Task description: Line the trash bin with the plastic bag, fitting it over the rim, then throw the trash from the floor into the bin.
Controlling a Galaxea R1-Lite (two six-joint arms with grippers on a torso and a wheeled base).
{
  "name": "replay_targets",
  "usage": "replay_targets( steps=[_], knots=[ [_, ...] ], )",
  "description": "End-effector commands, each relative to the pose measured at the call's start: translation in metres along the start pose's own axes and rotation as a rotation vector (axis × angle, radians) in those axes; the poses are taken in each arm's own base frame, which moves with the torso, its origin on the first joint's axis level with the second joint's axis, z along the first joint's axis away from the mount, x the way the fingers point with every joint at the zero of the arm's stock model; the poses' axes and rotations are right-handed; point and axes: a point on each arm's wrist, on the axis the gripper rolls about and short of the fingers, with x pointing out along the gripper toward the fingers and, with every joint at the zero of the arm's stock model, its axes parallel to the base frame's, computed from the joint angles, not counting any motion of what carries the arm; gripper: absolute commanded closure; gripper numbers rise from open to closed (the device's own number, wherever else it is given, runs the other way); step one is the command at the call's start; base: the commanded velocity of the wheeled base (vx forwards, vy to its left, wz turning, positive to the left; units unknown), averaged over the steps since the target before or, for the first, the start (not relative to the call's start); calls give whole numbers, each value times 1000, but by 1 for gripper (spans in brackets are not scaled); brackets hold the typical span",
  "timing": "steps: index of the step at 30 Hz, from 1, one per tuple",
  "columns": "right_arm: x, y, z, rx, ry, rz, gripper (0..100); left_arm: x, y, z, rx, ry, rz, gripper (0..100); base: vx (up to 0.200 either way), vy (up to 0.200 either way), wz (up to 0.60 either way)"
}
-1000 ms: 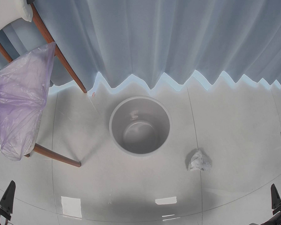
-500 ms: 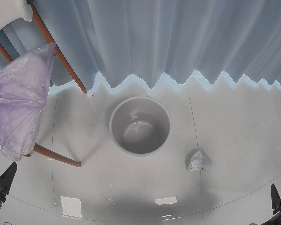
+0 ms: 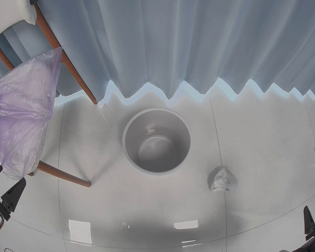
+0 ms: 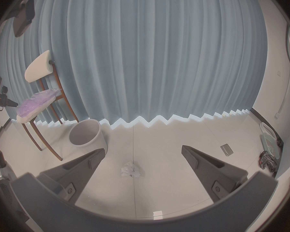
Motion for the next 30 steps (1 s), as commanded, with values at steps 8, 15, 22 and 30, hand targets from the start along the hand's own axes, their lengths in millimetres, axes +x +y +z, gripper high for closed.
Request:
replay_targets(
  steps=[8, 15, 22, 30],
  knots=[
    [0, 0, -5, 0, 0, 1, 0, 15, -1, 14, -1, 28, -55, 0, 0, 0, 0],
    [0, 0, -5, 0, 0, 1, 0, 29, -3, 28, 14, 33, -100, 0, 0, 0, 0],
    [0, 0, -5, 0, 0, -1, 0, 44, -3, 62, 78, -27, -86, 0, 0, 0, 0],
    [0, 0, -5, 0, 0, 1, 0, 70, -3, 85, 276, -16, -17, 0, 0, 0, 0]
  ],
)
